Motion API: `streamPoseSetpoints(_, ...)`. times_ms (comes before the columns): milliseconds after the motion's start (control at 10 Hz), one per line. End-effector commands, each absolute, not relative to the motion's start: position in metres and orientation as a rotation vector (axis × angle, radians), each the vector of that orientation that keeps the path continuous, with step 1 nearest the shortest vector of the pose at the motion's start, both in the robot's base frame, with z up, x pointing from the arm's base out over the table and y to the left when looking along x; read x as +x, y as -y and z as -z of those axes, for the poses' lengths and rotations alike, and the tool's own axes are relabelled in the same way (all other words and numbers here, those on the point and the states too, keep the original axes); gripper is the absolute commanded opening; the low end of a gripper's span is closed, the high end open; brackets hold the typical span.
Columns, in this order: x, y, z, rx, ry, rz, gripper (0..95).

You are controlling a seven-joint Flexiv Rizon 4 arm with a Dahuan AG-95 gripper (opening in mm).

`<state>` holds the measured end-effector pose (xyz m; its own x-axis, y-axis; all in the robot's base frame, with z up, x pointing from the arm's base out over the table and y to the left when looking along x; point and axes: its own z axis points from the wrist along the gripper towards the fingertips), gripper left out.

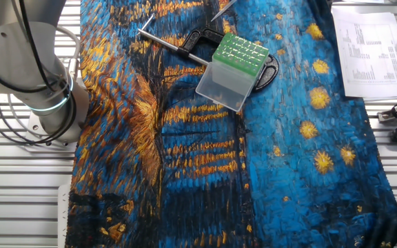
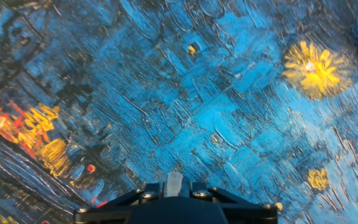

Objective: Insert a large pipette tip into the holder for large pipette tips

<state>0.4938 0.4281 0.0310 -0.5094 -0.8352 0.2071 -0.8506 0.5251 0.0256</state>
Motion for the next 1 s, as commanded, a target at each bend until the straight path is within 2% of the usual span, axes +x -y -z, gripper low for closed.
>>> streamPoseSetpoints(100, 0.4909, -0.4285, -0.0248, 1.441, 2.586, -0.106, 19.0)
streamPoseSetpoints(1000, 0.4914, -0.4285, -0.0168, 1.43, 2.606, -0.097, 19.0)
